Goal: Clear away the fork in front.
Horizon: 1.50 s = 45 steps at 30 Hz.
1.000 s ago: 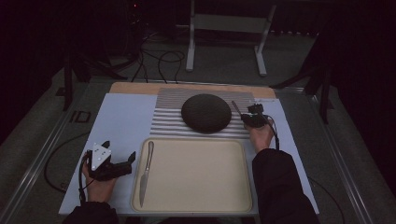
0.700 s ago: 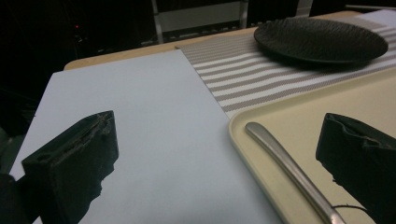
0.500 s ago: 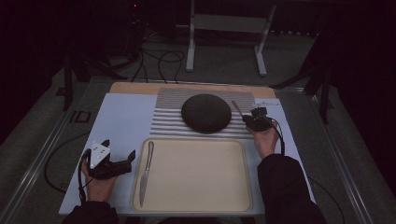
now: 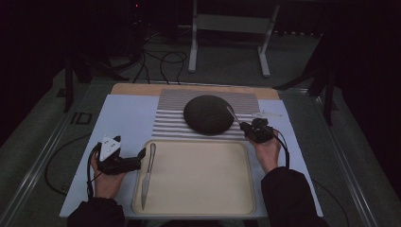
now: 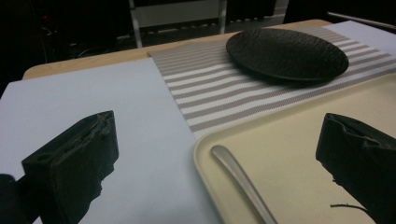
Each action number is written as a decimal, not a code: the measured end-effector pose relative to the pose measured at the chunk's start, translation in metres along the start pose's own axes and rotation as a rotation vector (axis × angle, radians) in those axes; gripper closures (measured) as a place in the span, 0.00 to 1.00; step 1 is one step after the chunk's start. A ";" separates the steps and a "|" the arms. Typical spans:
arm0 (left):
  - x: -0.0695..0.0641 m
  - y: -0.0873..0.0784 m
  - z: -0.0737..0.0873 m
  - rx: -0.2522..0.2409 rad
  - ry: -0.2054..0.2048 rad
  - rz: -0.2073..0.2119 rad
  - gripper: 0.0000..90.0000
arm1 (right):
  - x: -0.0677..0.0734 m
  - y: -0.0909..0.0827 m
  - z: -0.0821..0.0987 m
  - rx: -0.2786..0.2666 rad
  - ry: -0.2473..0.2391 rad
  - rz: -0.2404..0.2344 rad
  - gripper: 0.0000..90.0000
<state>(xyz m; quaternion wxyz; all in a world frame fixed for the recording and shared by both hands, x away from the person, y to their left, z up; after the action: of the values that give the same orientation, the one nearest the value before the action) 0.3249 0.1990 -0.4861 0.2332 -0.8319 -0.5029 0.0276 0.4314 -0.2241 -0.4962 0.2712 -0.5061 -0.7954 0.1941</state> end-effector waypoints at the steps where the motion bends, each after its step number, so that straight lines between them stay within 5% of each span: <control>1: -0.001 0.001 -0.002 -0.002 -0.001 0.004 0.00 | 0.004 -0.002 0.001 -0.009 -0.010 -0.008 0.95; 17: -0.023 0.026 -0.033 -0.020 0.019 0.122 0.00 | 0.050 -0.026 0.016 -0.083 -0.060 -0.119 0.95; 45: -0.066 0.066 -0.061 -0.041 0.053 0.263 0.00 | 0.083 -0.037 0.027 -0.133 -0.114 -0.209 0.95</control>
<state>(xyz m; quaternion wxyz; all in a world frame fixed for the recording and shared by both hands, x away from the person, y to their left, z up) 0.3639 0.0956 -0.4712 0.2235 -0.8958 -0.3834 0.0256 0.3602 -0.1644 -0.4765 0.2103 -0.4256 -0.8689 0.1399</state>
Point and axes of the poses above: each handheld gripper's, and its own axes: y roughly forward along the jaws, z roughly out of its underside, x roughly to its left, the point moved 5 cm from there along y, roughly forward along the jaws, and after that the axes turned 12 degrees about y, right-handed, at the moved point
